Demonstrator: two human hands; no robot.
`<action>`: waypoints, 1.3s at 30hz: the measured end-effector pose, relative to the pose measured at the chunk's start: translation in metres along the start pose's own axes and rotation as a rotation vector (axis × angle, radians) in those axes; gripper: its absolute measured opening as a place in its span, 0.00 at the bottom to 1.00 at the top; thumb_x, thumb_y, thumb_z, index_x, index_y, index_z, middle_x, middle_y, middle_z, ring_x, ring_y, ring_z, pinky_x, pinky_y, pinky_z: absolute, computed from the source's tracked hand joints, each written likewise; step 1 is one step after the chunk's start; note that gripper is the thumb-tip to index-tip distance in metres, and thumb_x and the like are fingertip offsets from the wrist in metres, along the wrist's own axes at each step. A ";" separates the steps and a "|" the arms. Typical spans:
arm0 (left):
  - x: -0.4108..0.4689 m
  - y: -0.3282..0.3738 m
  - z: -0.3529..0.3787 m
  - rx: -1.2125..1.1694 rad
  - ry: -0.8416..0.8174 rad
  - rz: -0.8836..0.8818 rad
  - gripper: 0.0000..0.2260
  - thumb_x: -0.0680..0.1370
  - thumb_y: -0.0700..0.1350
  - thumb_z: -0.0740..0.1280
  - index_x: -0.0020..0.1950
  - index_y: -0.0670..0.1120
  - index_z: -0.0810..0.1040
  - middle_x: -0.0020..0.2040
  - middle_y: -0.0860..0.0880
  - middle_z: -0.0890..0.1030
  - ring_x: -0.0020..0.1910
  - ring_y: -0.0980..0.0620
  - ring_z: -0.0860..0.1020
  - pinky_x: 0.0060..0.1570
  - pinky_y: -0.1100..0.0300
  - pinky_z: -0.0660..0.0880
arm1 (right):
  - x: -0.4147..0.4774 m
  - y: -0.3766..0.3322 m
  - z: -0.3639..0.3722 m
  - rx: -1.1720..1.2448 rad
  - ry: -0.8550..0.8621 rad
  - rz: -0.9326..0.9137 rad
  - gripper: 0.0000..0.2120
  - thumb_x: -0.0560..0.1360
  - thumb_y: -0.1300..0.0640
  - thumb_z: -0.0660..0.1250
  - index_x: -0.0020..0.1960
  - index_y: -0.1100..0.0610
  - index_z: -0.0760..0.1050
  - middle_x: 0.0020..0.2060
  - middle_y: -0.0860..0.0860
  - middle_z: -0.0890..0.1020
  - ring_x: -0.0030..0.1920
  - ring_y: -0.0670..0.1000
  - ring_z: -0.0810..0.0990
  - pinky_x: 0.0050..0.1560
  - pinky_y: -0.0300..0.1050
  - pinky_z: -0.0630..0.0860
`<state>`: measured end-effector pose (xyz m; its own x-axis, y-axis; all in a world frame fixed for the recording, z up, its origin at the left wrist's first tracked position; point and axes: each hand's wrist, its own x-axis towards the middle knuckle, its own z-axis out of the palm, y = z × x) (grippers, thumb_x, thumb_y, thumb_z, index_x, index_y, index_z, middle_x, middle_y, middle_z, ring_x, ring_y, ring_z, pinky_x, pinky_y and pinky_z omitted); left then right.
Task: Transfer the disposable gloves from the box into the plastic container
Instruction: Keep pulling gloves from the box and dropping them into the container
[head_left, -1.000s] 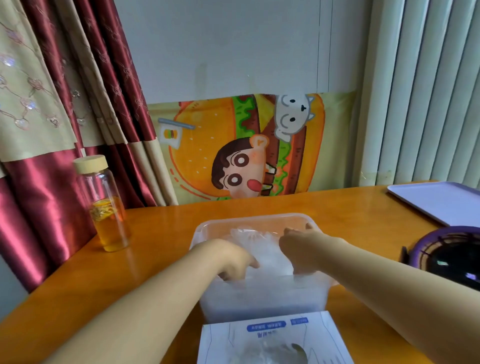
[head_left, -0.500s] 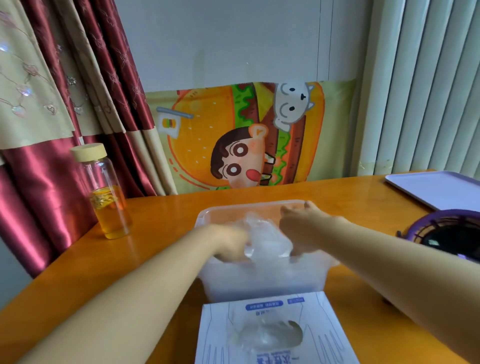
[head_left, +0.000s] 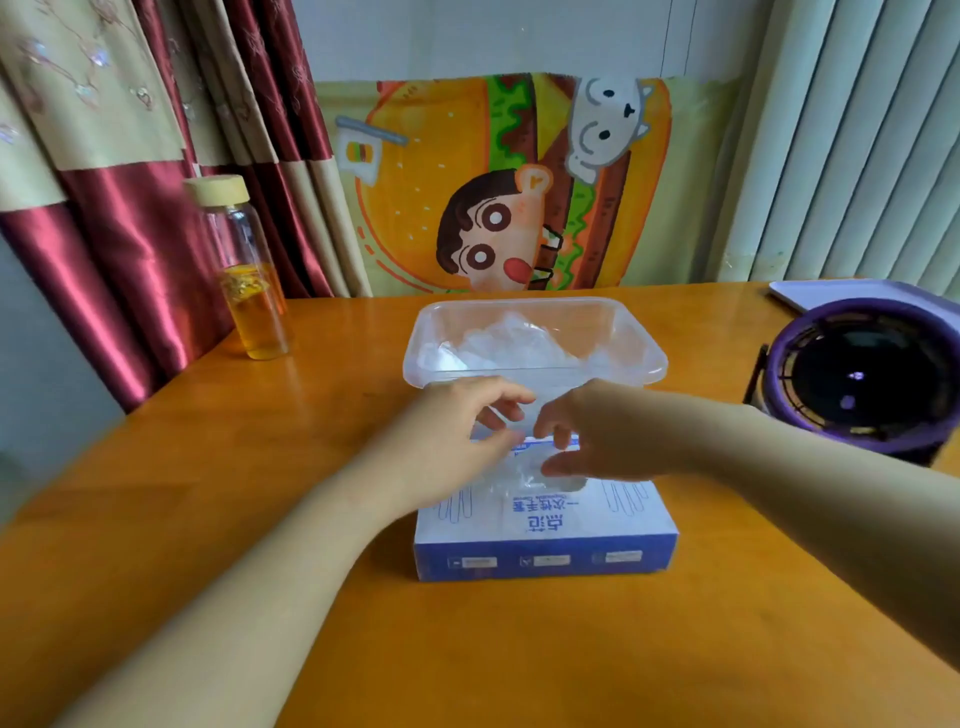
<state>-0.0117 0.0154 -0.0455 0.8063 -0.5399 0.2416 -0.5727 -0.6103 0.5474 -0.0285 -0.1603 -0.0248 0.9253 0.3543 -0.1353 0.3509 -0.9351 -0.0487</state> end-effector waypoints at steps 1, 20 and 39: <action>-0.004 -0.004 0.006 0.046 -0.054 -0.026 0.21 0.77 0.51 0.68 0.69 0.55 0.71 0.58 0.61 0.75 0.57 0.63 0.74 0.54 0.75 0.68 | 0.003 0.001 0.005 0.049 0.016 0.025 0.21 0.76 0.45 0.64 0.66 0.52 0.71 0.59 0.49 0.78 0.52 0.48 0.75 0.55 0.40 0.72; -0.018 -0.027 0.034 -0.053 -0.157 -0.082 0.30 0.72 0.59 0.71 0.72 0.60 0.63 0.69 0.60 0.72 0.66 0.59 0.71 0.64 0.53 0.72 | -0.006 -0.002 -0.023 0.609 0.798 -0.023 0.11 0.79 0.58 0.62 0.38 0.51 0.69 0.33 0.45 0.80 0.33 0.43 0.80 0.38 0.32 0.73; -0.022 -0.004 -0.007 -0.624 -0.159 -0.167 0.54 0.54 0.74 0.71 0.76 0.61 0.53 0.67 0.59 0.73 0.67 0.57 0.71 0.67 0.55 0.67 | -0.018 0.014 -0.060 1.490 0.501 -0.078 0.03 0.75 0.62 0.66 0.48 0.58 0.77 0.37 0.52 0.78 0.37 0.46 0.76 0.41 0.37 0.74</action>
<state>-0.0258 0.0339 -0.0475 0.8177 -0.5753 0.0180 -0.2098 -0.2687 0.9401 -0.0314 -0.1796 0.0358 0.9702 0.0820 0.2280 0.2263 0.0298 -0.9736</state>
